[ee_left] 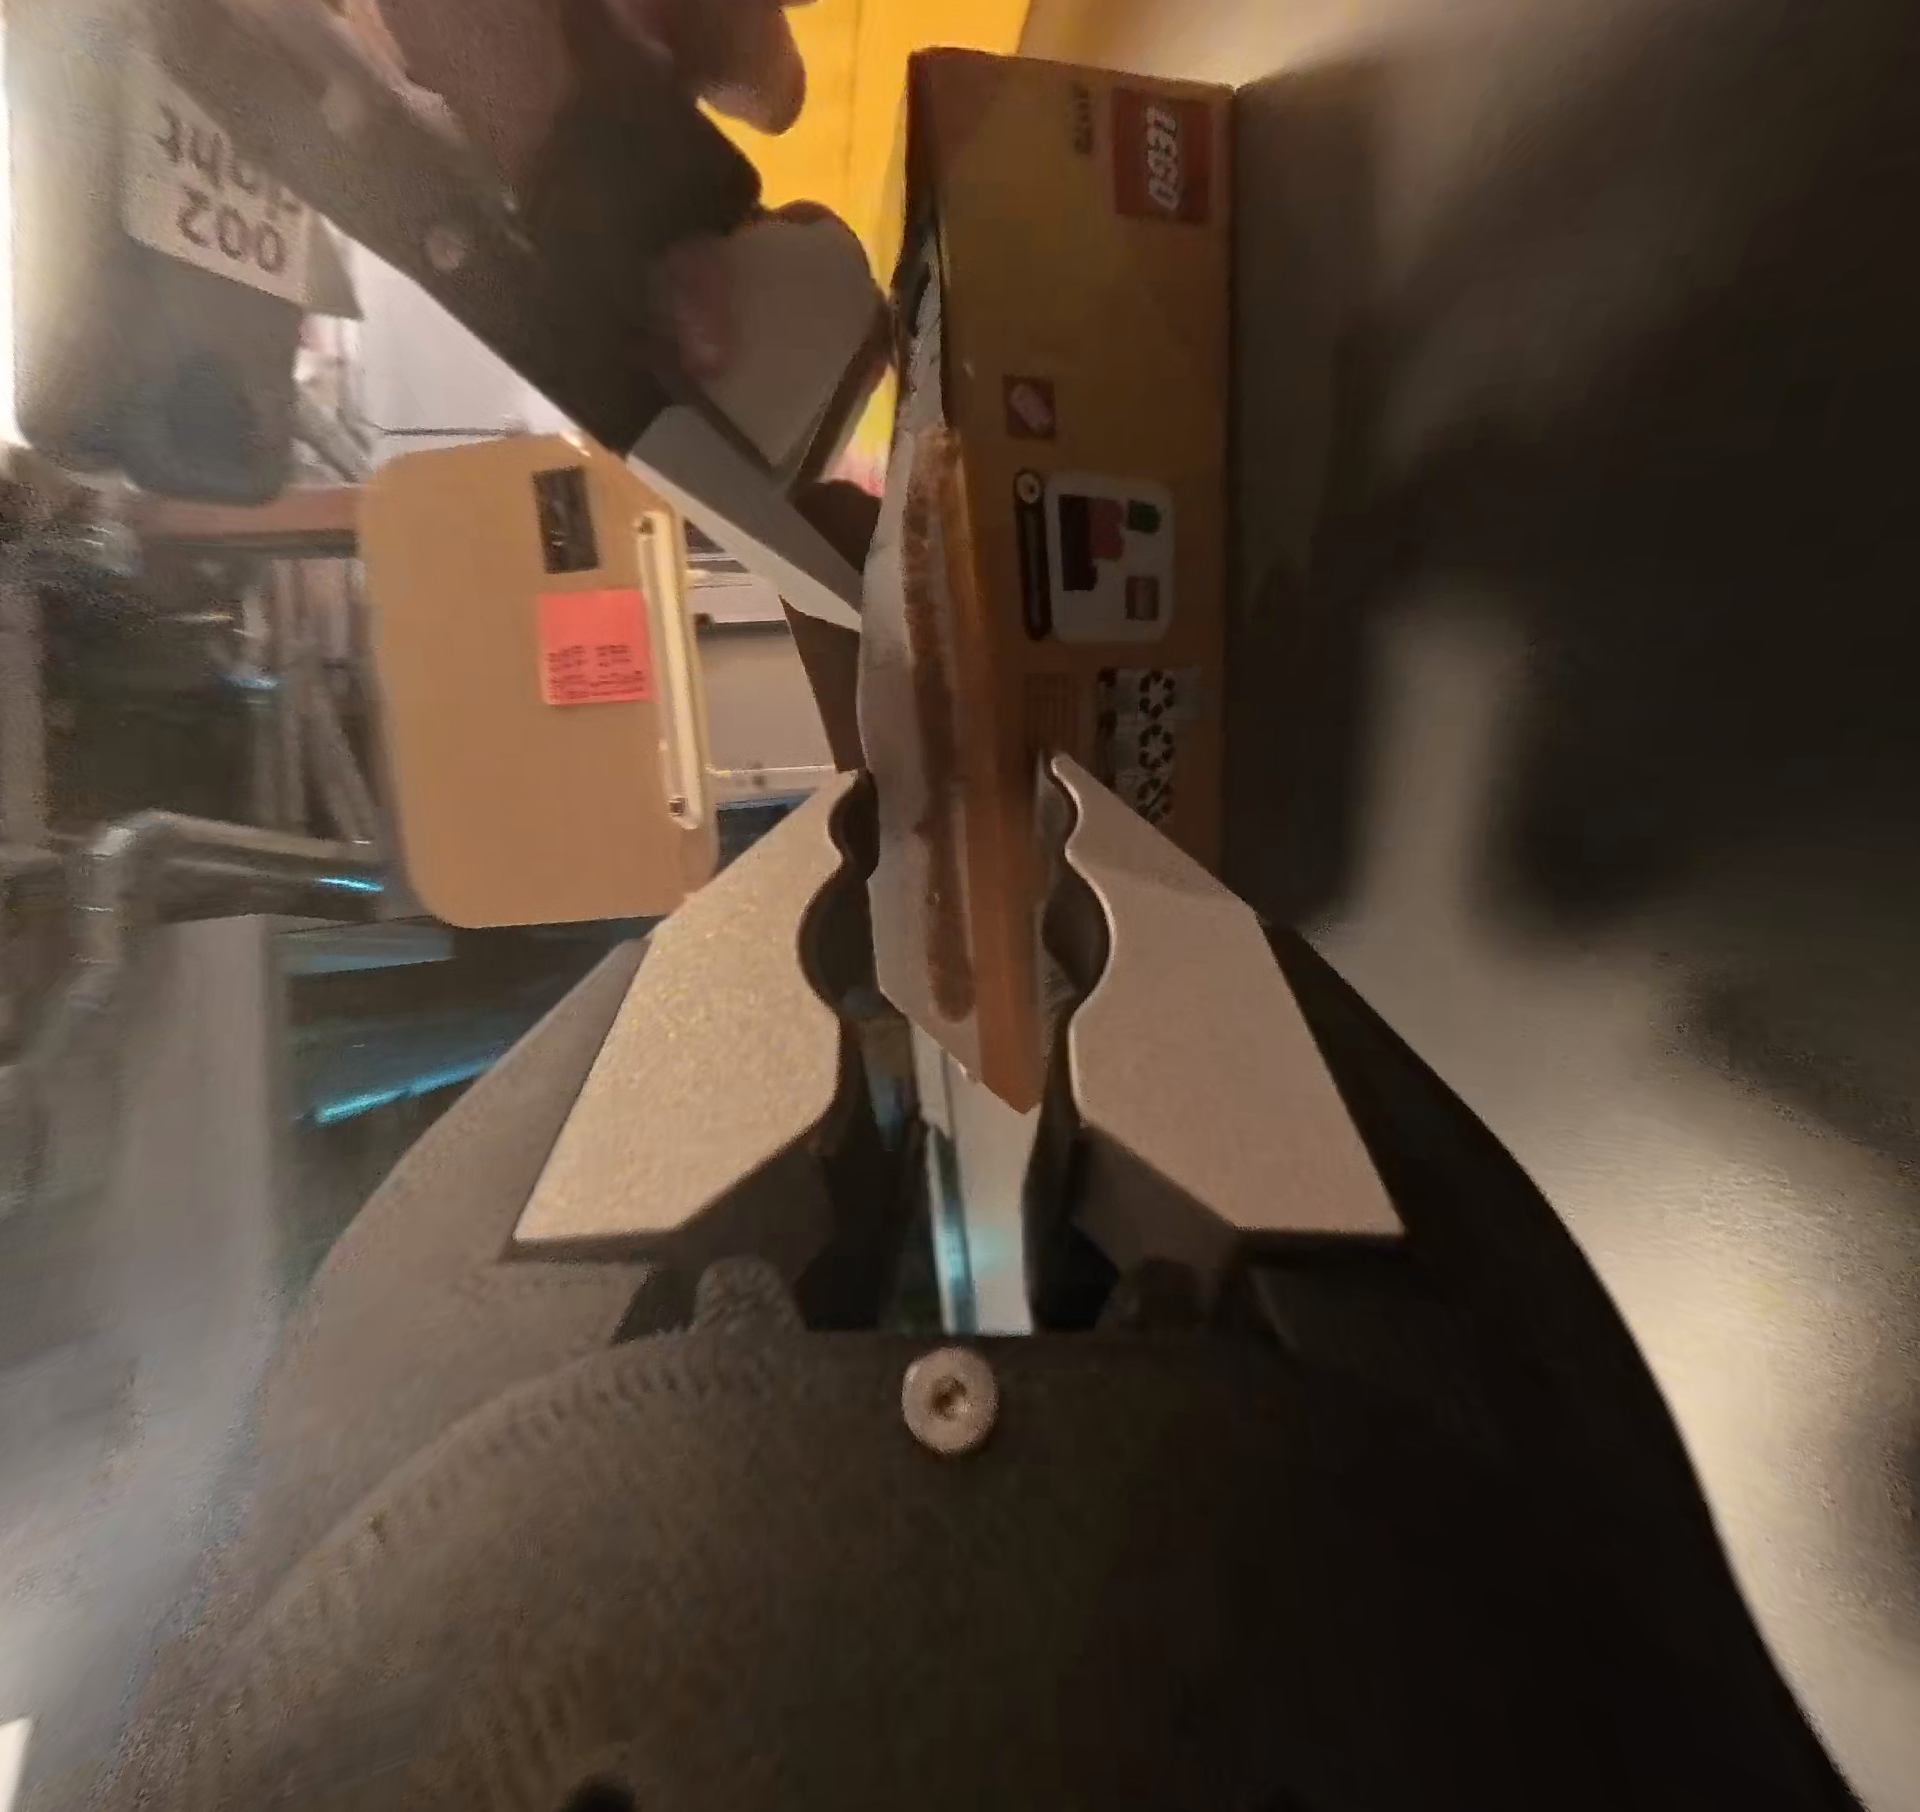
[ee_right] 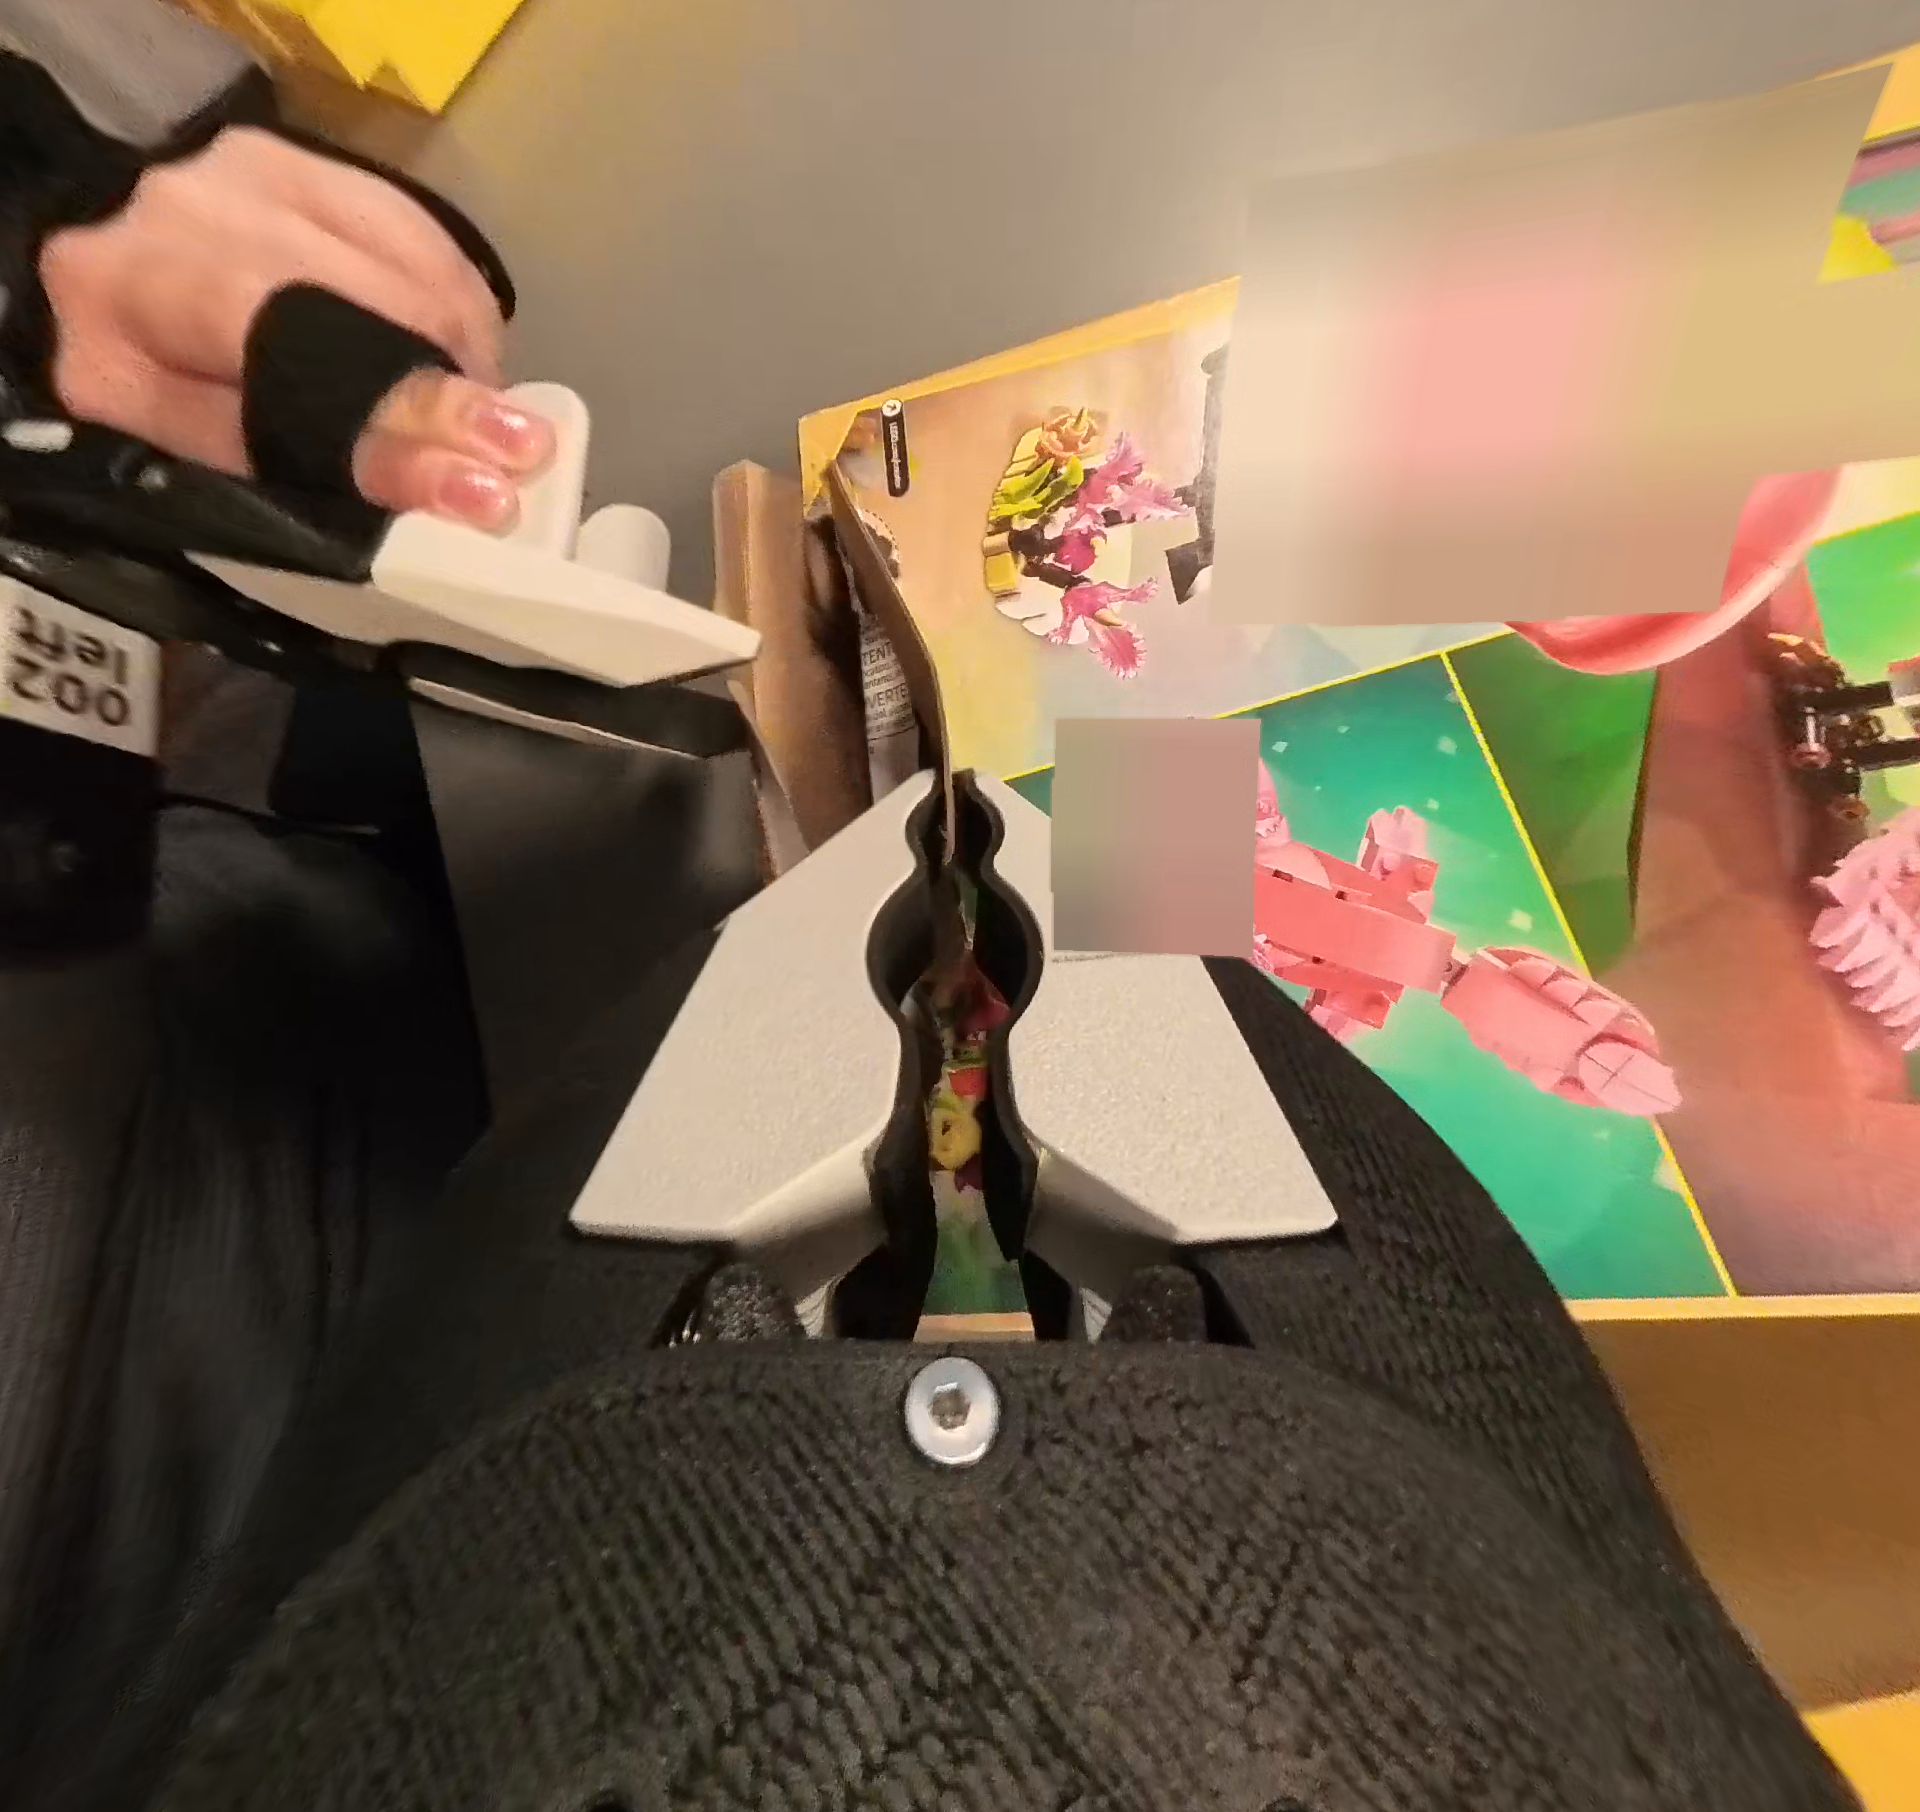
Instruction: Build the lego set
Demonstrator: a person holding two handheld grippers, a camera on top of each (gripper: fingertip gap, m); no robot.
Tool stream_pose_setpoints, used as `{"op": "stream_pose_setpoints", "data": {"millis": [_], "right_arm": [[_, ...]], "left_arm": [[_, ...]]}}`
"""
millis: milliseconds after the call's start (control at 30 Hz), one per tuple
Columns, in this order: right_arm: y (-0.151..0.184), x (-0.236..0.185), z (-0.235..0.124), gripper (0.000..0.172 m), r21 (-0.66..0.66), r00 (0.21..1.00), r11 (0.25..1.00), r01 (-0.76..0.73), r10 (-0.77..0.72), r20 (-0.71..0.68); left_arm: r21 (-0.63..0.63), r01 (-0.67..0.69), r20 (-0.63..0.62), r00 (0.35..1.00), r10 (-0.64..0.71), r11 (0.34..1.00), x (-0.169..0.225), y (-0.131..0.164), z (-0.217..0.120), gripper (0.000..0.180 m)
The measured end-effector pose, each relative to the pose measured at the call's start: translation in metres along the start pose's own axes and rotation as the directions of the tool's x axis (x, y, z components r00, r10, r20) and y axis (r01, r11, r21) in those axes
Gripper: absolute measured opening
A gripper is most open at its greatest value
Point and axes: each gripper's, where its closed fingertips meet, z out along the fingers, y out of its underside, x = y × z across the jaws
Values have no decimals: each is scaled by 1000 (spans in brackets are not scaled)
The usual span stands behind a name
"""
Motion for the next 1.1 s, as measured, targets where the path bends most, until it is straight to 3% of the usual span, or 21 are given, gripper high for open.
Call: {"op": "stream_pose_setpoints", "data": {"millis": [367,500,567,600,633,700,733,800,833,933,1100], "right_arm": [[-12,11,1,0,-1,924,940,-340,335,185],[-12,13,1,0,-16,920,935,-353,350,179],[-11,14,2,0,-13,929,943,-332,330,167],[-10,15,2,0,-13,941,952,-307,305,148],[-8,15,3,0,-16,953,961,-277,276,126],[-5,16,6,0,-26,967,971,-236,238,93],[-5,16,6,0,-27,971,974,-223,225,86],[-4,17,7,0,-23,979,981,-193,194,64],[-4,17,7,0,-21,983,985,-174,175,51],[-2,19,8,0,-21,991,991,-130,130,20],[-2,19,8,0,-8,994,994,-108,108,6]], "left_arm": [[-77,-218,275,933,231,973,-10,16,3,21],[-64,-220,297,927,229,973,-11,17,4,21],[-11,-66,222,973,67,998,-11,18,5,22],[27,88,120,989,-91,996,-10,17,6,22],[50,272,-14,962,-272,961,-9,15,7,23],[11,610,-242,771,-589,793,-14,12,9,16],[-47,701,-358,653,-668,711,-12,10,10,20],[-185,797,-534,410,-740,575,-10,6,10,32],[-257,801,-598,308,-740,541,-8,3,8,41],[-440,729,-705,81,-704,525,2,-6,6,66],[-543,645,-785,-163,-597,537,8,-36,12,66]]}}
